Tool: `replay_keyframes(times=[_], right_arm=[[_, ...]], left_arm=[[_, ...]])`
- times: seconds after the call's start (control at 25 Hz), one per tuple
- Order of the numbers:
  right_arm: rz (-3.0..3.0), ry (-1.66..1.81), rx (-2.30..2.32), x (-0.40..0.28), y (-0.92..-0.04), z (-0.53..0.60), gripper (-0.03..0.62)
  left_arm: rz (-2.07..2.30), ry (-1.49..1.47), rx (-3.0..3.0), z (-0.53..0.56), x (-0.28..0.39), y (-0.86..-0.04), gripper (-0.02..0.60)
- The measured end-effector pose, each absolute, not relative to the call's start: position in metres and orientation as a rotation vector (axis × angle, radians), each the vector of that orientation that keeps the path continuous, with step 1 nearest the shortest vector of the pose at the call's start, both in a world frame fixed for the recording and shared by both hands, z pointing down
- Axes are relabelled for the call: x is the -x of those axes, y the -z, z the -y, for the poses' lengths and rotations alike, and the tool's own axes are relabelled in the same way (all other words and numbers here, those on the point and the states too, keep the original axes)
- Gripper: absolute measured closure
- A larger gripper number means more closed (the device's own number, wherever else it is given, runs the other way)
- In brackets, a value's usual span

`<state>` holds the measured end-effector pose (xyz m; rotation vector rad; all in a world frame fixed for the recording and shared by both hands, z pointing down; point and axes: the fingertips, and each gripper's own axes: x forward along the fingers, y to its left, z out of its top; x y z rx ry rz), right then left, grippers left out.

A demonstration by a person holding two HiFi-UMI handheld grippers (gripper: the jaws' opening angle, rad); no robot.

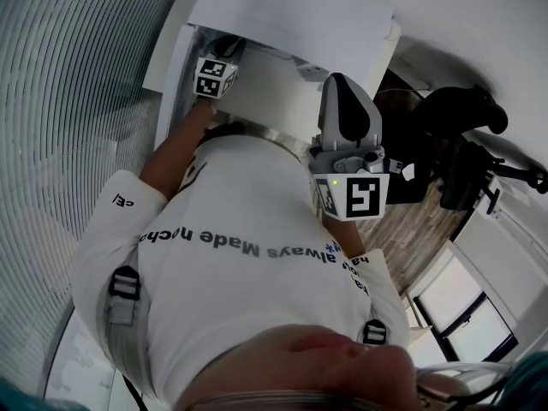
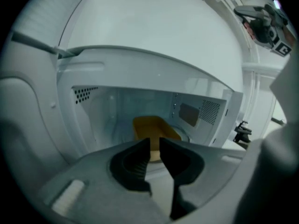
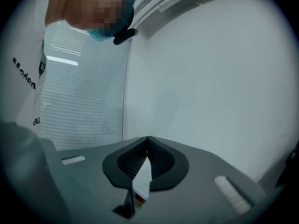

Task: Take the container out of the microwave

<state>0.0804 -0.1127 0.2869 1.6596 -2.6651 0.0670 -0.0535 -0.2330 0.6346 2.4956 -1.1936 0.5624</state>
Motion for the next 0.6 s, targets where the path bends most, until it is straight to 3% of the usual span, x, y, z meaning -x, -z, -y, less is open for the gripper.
replay_keyframes(times=[0.6], right_arm=[[2.656,-0.081,-1.668,-0.082,-0.289,0.117,0.594]], left_arm=[[1.182,-0.585,-2.422,0.266,0.050,-0.662,0.488]])
